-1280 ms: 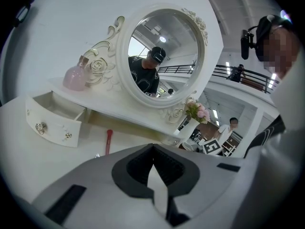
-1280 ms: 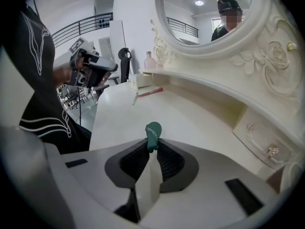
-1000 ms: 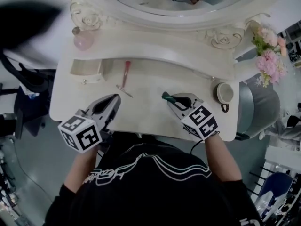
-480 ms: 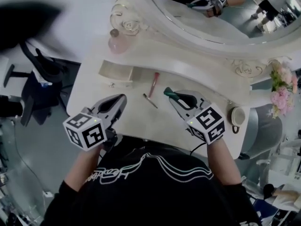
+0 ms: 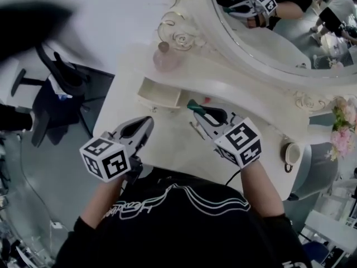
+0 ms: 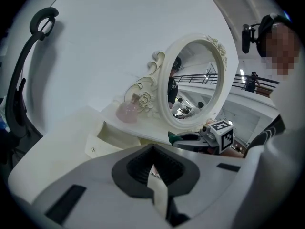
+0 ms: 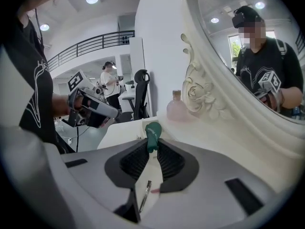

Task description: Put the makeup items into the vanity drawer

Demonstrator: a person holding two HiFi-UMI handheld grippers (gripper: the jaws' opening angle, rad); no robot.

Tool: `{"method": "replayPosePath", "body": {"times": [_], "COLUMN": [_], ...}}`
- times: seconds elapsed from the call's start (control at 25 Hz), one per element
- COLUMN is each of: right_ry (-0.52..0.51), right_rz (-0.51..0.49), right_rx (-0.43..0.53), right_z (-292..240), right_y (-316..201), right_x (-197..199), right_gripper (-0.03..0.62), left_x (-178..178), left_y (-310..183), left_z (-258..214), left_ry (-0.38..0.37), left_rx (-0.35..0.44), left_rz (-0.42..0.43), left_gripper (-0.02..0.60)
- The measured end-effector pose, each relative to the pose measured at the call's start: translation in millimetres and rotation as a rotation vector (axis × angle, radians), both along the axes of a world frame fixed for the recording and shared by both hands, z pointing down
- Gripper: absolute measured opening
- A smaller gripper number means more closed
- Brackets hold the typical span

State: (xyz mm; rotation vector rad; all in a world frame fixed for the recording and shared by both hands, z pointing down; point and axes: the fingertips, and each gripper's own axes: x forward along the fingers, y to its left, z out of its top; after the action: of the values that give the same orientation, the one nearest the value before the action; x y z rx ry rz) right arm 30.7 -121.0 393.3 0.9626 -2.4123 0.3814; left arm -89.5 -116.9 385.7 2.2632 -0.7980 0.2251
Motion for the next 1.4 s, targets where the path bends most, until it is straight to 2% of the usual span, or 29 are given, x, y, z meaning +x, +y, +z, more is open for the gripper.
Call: {"method": "replayPosePath", "body": {"times": [0.36,0.6,1.04,1.4], "right_ry": [0.037,0.065,0.066,0.007], "right_rz": [-0.064,-0.095,-0.083,-0.038], "right_rx": [-0.006,-0.048,-0.109,-0.123], "right_z": [20.1,46.6,64.1,60.8], "right_y": [-46.3,-64.5,-74.9,-77.4], "right_x": [-57.2,-82.5,-96.7,-97.2], "right_gripper": [0.072,0.078,0.152,0.232], "left_x": [-35.7,-57.6,-78.8,-87.6], "left_y": [-18.1,-27.6,-38.1,-41.2], "left_z": [7.4,18.8,27.8,33.0], "left_ry": [0.002,0.014,0.043,0.05], "left_rx": [-0.034,-0.067,-0.096,-0.103], "left_rz": [-0.041,-0.073,-0.095,-0.105], "left_gripper": [0.021,0.021,0.021,0.021]}}
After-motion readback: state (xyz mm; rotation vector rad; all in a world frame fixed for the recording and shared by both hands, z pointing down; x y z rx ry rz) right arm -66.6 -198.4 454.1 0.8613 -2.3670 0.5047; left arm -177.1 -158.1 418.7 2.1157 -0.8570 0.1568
